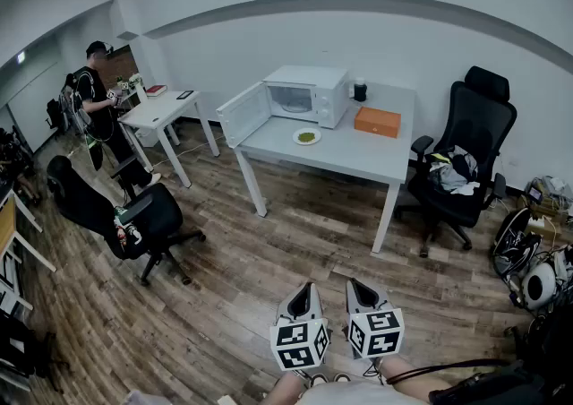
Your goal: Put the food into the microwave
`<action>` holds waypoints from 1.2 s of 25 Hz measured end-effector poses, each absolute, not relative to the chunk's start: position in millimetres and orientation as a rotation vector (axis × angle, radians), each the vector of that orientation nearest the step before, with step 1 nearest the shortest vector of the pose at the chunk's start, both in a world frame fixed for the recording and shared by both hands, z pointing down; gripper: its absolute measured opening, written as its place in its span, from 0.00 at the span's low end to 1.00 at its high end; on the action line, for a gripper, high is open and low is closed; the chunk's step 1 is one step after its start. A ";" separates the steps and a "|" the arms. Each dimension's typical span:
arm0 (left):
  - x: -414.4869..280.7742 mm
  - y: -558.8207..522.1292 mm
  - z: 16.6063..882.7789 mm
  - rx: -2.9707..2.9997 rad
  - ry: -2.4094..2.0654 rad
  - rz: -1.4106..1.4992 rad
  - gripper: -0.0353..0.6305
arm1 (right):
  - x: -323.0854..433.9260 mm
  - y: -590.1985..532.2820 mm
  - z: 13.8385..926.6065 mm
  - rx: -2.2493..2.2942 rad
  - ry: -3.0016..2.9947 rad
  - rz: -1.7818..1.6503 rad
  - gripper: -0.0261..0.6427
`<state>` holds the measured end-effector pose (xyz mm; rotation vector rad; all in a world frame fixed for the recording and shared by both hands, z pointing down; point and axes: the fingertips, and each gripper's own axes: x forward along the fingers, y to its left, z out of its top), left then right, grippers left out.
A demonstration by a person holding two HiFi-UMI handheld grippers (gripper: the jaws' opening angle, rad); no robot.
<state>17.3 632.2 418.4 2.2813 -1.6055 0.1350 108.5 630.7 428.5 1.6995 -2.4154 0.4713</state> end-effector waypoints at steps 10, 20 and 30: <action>5.9 636.5 420.5 2.260 -1.617 0.134 0.06 | 100.4 637.5 428.7 1.691 -2.409 0.473 0.06; -4.1 628.1 422.9 2.262 -1.604 0.144 0.06 | 96.7 630.0 433.9 1.727 -2.395 0.525 0.06; -23.6 607.6 427.7 2.279 -1.583 0.181 0.06 | 80.4 609.6 439.6 1.728 -2.382 0.565 0.06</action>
